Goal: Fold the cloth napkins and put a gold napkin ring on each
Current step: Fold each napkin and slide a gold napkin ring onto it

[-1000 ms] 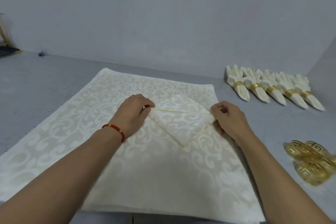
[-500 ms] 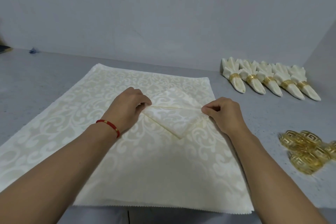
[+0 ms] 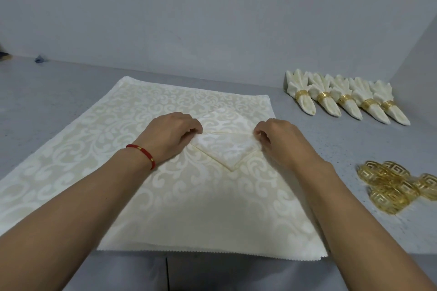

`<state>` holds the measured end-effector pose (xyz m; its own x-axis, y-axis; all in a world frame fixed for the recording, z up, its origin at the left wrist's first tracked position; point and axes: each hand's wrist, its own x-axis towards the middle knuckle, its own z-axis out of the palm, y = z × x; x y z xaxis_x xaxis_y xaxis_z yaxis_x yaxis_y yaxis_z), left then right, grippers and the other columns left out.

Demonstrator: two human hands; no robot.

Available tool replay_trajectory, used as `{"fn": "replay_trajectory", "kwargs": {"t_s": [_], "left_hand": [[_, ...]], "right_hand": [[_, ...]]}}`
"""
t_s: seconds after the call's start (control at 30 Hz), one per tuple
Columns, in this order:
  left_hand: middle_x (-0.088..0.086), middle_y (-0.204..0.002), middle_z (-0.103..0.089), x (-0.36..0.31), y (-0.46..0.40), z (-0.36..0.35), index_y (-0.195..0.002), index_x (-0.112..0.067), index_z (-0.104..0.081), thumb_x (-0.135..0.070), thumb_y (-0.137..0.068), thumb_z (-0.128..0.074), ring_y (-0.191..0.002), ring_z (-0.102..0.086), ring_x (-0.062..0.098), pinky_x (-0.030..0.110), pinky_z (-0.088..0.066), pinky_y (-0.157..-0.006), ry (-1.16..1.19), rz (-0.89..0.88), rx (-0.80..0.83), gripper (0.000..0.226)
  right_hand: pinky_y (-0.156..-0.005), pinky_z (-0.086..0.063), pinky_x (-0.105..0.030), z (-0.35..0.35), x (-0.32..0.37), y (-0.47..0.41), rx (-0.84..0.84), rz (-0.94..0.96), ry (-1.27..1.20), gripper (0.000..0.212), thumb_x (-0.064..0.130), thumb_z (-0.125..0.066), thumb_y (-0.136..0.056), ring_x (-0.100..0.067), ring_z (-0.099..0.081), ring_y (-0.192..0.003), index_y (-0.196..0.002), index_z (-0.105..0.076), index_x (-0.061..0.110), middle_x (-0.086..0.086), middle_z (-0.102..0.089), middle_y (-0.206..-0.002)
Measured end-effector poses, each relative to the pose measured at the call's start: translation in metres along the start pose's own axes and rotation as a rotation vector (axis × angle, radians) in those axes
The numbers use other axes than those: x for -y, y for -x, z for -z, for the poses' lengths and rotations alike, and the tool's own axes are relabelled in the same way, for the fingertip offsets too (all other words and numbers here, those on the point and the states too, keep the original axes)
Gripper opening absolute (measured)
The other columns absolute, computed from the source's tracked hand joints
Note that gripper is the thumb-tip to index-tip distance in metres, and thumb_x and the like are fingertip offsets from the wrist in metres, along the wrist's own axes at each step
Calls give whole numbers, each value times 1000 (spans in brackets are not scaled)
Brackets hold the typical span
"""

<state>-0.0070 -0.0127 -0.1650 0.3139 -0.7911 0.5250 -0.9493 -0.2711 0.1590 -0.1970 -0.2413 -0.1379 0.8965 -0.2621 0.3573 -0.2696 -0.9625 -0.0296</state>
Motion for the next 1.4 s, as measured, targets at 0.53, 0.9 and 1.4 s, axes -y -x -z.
{"fn": "replay_trajectory", "kwargs": {"t_s": [0.53,0.9,1.4], "left_hand": [[-24,-95,-56,1,-2,10,-103,-30,-73,-14,-74,-50,-95,-55,4,27,-48,-78,75,75,171,40],[-15,-95,-61,3,-2,6,-101,-25,-72,-26,-99,-56,-92,-53,8,32,-47,-81,117,72,126,16],[-9,-82,-66,-1,-6,0,-94,-25,-63,-13,-95,-58,-78,-58,14,30,-44,-71,150,181,-2,13]], "right_hand": [[-81,-54,-37,26,37,38,185,217,102,64,70,-34,-87,-17,-63,-100,-129,-58,29,8,-65,-111],[-63,-51,-39,10,43,26,-98,-24,-76,40,53,-27,-102,-15,-54,-54,-94,-53,24,6,-59,-58],[-60,-41,-34,4,49,-5,-12,-157,78,15,24,-51,-100,-22,-54,-67,-115,-52,19,0,-62,-77]]}}
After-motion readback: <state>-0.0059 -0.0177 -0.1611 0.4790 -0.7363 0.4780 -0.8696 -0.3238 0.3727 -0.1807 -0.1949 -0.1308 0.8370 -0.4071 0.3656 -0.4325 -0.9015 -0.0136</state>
